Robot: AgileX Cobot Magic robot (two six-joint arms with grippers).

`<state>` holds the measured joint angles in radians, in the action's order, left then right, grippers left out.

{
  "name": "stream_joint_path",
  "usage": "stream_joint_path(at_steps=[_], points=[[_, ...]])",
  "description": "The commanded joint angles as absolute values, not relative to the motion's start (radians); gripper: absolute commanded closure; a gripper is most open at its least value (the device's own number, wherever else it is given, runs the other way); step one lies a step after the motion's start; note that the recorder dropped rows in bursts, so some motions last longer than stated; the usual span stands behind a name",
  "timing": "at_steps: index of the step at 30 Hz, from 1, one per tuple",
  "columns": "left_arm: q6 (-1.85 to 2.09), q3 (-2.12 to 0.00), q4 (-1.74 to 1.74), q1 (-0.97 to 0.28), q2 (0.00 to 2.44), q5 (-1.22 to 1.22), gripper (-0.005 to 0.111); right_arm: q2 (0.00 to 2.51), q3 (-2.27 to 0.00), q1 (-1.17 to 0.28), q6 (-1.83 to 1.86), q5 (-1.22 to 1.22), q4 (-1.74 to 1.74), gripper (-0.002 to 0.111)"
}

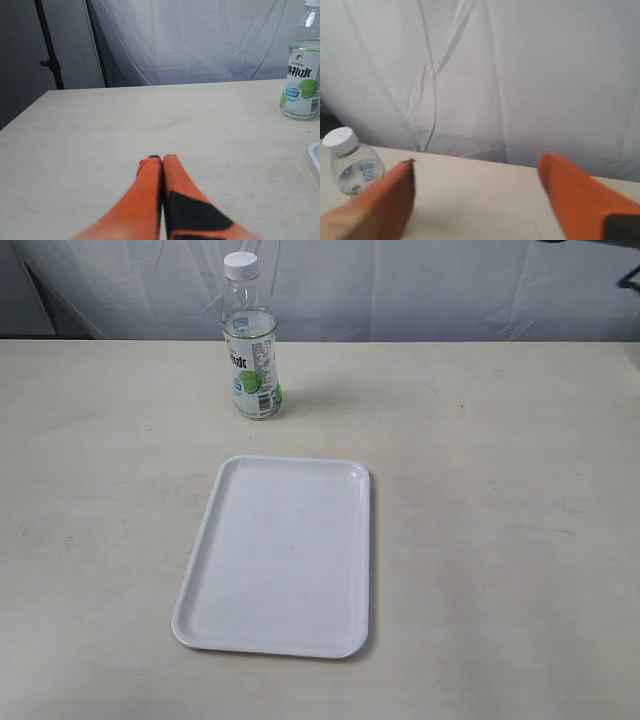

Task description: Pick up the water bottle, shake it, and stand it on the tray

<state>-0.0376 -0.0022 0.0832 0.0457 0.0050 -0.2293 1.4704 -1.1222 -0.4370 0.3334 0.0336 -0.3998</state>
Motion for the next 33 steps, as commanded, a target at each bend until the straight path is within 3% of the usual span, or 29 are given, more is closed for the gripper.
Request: stream_joint_path(at_steps=[1, 16, 33], points=[[-0.045, 0.0, 0.086, 0.047, 0.0, -0.225, 0.107, 1.634, -1.229, -0.523, 0.349, 0.008, -0.39, 0.011], [-0.045, 0.0, 0.086, 0.047, 0.0, -0.225, 0.107, 2.004, -1.574, -0.738, 0.349, -0.065, -0.39, 0.011], [-0.044, 0.0, 0.086, 0.047, 0.0, -0.225, 0.107, 2.245, -1.827, -0.779, 0.349, -0.24, -0.282, 0.011]])
